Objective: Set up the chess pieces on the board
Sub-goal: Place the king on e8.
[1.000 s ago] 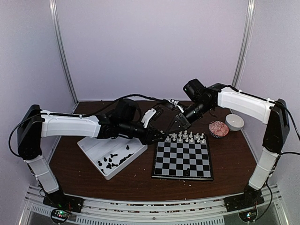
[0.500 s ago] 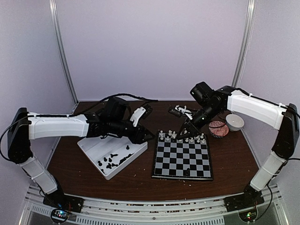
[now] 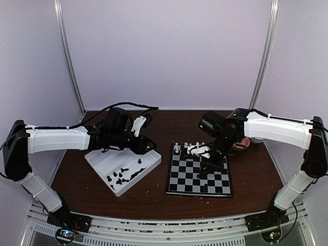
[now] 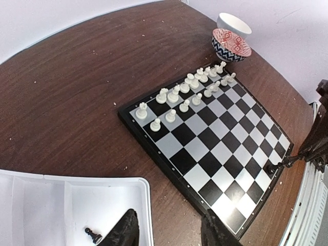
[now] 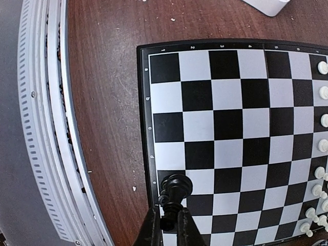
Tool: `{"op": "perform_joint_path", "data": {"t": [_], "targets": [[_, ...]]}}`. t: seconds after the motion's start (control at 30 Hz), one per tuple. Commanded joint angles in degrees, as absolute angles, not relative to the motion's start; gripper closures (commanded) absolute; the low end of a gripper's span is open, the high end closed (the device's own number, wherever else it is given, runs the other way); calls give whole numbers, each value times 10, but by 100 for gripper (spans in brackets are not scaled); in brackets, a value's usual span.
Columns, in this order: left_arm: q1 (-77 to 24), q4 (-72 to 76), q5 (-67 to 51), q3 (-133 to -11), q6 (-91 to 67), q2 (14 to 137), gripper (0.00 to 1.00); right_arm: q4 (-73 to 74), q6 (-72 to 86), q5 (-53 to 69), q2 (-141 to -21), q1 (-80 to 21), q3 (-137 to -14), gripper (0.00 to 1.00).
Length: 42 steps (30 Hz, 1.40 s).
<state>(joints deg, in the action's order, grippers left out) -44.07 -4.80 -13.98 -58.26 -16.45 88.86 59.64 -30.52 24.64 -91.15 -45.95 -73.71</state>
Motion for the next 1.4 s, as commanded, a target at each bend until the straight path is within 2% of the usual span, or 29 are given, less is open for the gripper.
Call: {"op": "perform_joint_path", "data": {"t": [0.0, 0.47, 1.37], "targets": [[-438, -35, -128, -588, -175, 888, 58, 603, -314, 187, -924, -493, -736, 98], [-438, -14, -120, -574, -187, 891, 58, 610, -320, 162, -995, -536, -743, 97], [-438, 12, -130, -554, -197, 898, 58, 587, -299, 148, -1034, -543, -758, 93]]}}
